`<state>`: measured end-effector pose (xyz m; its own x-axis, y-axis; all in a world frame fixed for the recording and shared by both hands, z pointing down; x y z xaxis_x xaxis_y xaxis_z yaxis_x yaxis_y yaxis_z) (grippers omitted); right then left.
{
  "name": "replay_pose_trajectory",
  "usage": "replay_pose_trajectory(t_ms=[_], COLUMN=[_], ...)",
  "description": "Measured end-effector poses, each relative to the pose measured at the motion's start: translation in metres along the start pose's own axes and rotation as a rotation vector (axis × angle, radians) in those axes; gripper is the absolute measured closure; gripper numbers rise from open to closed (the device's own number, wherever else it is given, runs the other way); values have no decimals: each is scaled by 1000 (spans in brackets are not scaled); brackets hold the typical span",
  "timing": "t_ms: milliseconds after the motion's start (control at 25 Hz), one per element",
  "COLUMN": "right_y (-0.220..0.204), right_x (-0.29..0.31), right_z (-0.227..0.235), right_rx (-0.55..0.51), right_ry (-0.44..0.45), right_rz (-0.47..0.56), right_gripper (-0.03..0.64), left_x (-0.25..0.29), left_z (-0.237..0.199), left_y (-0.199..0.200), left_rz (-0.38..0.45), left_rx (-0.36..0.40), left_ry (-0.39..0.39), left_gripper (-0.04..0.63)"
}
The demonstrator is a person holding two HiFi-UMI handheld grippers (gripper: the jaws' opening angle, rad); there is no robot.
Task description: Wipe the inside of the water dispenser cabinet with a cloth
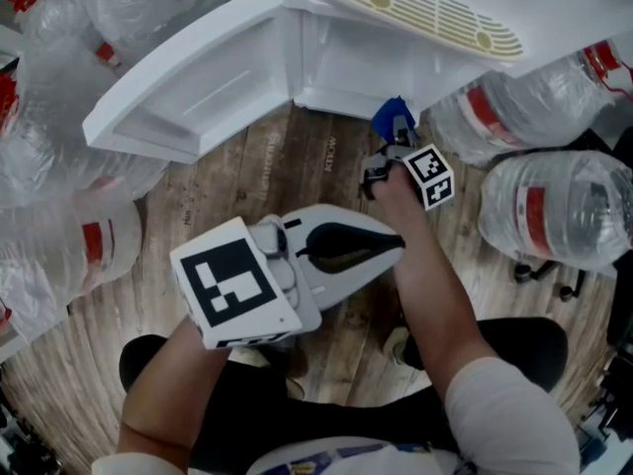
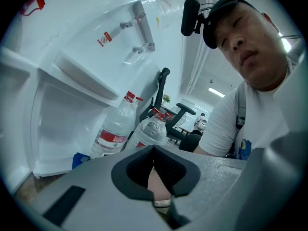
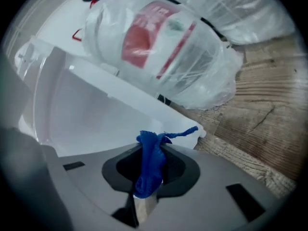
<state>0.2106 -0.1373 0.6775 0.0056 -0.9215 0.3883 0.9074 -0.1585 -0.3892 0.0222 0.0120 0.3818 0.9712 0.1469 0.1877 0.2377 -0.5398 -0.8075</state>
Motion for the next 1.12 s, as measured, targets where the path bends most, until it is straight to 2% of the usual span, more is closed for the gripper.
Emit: replay_pose_trajectory(t_ms=[120,240,360,400,520,600,720,880,960,1120], right_y=[-20,-37,-41,-41,-45,-44,-32,-6,10,29], right_x=[-3,-18,-46,-57,-103,-141,-198,-291,-349,-483], right_z=[-39,-82,-115,-126,-158,-183,-231,-314,-366,-473], right_rx=[-189,-424,-625,-694,-889,-982,-1057,-1113,-1121,-1118], right_ry=[-23,-21,-19,-14,17,60,113,145,157,185], right_rz=[-130,-293,-433,-485,-645,-710,-751,-760,-760,-772], right_gripper=[552,552,552,552,552,552,551,551,551,551], left_x=[-7,-14,-22,-25,-39,-54,-80,-114,-130,-161], left_z=[-1,-4,2,3,17,35,67,150,207,345], left_y=[10,19,48,59,91,106,110,132,157,218], left_rz=[15,36,130,150,177,173,87,-12,-60,-97], left_rx=[16,1,-27,-23,41,74,61,3,-6,-50], left_ry=[43,88,86,106,195,247,304,307,308,252], left_gripper=[593,592,592,592,593,592,593,594,593,593])
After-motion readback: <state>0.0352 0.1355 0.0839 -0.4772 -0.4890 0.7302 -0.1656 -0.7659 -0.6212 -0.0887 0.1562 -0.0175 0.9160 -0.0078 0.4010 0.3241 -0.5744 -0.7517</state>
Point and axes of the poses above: the fingertips, and each gripper's own axes: x forward along the fingers, z to its right, y out of its top, the point moved 3 cm from there along -x, backward along the fingers, and after that the axes turned 6 degrees about -z, right-handed, at the moved point
